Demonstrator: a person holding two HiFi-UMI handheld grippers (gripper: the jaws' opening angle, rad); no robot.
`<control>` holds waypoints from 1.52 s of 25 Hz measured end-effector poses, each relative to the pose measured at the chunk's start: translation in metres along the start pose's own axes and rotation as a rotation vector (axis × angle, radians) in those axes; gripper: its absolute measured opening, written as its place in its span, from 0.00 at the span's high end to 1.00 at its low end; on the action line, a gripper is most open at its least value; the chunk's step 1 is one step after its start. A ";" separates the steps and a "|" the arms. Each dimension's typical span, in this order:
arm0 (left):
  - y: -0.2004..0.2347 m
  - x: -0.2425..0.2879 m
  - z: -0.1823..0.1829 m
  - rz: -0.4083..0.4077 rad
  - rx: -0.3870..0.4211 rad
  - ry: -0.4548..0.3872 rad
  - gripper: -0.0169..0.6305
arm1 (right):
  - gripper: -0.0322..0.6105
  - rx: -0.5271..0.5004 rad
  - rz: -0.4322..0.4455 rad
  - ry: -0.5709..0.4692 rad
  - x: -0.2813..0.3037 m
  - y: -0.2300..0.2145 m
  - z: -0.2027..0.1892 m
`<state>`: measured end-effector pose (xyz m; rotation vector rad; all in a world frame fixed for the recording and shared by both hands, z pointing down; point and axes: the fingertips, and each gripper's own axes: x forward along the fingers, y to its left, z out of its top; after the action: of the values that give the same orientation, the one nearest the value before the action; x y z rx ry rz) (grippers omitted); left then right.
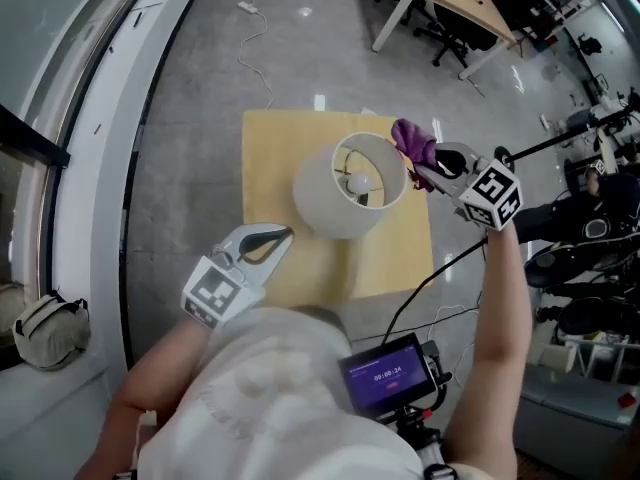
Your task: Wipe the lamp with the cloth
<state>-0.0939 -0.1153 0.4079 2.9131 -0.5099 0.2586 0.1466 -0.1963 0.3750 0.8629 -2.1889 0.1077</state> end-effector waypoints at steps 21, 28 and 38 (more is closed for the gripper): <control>-0.049 0.000 -0.022 -0.093 -0.009 -0.003 0.97 | 0.79 0.436 -0.336 -0.322 -0.049 0.202 -0.036; -0.070 0.011 -0.013 -0.009 -0.025 -0.026 0.97 | 0.79 0.409 -0.291 -0.399 -0.058 0.219 -0.034; -0.132 0.013 -0.012 0.106 -0.013 -0.027 0.97 | 0.79 0.402 -0.223 -0.514 -0.096 0.240 -0.063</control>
<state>-0.0372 0.0055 0.4036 2.8849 -0.6682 0.2298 0.0852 0.0612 0.3984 1.4892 -2.5666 0.2445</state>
